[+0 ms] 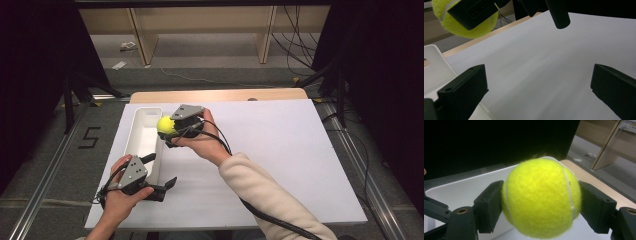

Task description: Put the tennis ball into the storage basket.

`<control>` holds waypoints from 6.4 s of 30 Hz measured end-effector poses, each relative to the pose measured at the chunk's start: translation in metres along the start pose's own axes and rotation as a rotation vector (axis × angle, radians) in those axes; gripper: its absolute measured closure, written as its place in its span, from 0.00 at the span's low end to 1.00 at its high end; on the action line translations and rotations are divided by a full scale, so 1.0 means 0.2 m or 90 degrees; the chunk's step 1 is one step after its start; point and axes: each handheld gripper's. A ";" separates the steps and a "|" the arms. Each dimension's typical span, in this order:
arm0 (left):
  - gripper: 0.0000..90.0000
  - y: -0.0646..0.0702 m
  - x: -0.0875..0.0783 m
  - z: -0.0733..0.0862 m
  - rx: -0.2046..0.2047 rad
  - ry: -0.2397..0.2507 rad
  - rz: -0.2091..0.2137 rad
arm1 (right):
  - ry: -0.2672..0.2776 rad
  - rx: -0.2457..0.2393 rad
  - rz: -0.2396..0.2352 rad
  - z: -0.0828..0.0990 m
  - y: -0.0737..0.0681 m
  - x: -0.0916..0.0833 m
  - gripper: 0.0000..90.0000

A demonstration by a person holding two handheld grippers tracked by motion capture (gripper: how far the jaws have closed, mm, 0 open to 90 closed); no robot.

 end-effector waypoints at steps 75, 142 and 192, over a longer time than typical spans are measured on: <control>0.00 0.00 0.00 0.00 -0.004 0.002 0.001 | -0.001 0.008 -0.020 -0.11 -0.01 0.15 0.29; 0.01 0.00 0.00 0.00 -0.001 0.004 0.003 | -0.023 0.031 -0.023 -0.13 0.02 0.30 0.29; 0.01 0.00 0.00 0.00 -0.001 0.004 0.007 | -0.039 0.037 -0.032 -0.13 0.01 0.40 0.29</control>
Point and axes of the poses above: each handheld gripper's, and its own axes: x roughly forward along the jaws, z roughly out of its underside, y roughly to its right, and after that the axes turned 11 degrees about -z, right-handed
